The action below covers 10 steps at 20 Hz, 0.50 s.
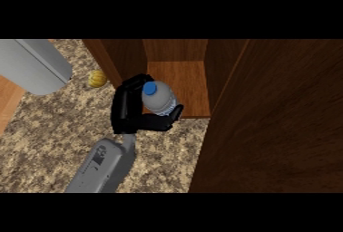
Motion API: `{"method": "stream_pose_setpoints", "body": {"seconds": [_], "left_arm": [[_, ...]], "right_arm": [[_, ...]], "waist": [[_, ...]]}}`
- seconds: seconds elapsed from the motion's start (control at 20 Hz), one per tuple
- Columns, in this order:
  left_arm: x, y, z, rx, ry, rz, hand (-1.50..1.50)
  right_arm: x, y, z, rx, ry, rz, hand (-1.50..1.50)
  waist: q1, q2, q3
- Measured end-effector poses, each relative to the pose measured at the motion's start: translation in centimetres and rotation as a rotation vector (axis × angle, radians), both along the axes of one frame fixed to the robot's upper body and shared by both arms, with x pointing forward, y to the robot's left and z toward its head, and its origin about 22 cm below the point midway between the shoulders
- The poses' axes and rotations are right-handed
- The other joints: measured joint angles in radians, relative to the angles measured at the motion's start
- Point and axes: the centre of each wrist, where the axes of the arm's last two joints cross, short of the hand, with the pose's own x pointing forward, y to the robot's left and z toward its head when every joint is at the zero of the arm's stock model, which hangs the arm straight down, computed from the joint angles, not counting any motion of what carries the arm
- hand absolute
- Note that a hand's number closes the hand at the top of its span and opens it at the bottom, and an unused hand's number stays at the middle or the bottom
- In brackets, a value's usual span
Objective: Pick up the bottled water, place it into the cabinet and close the cabinet
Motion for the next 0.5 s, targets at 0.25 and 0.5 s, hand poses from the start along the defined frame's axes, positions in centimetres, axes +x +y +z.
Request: {"method": "stream_pose_setpoints", "body": {"seconds": [0.25, 0.5], "left_arm": [[2.6, -1.3, 0.9, 0.059, 0.005, 0.036, 1.50], [5.3, -1.4, 0.8, 0.106, 0.021, 0.066, 1.50]], "right_arm": [[0.1, -0.2, 0.0, -0.008, -0.008, -0.002, -1.50], [-0.3, -0.1, -0.4, 0.005, -0.005, 0.000, -1.50]], "waist": [[-0.003, 0.002, 0.000], [-0.008, 0.002, 0.000]]}}
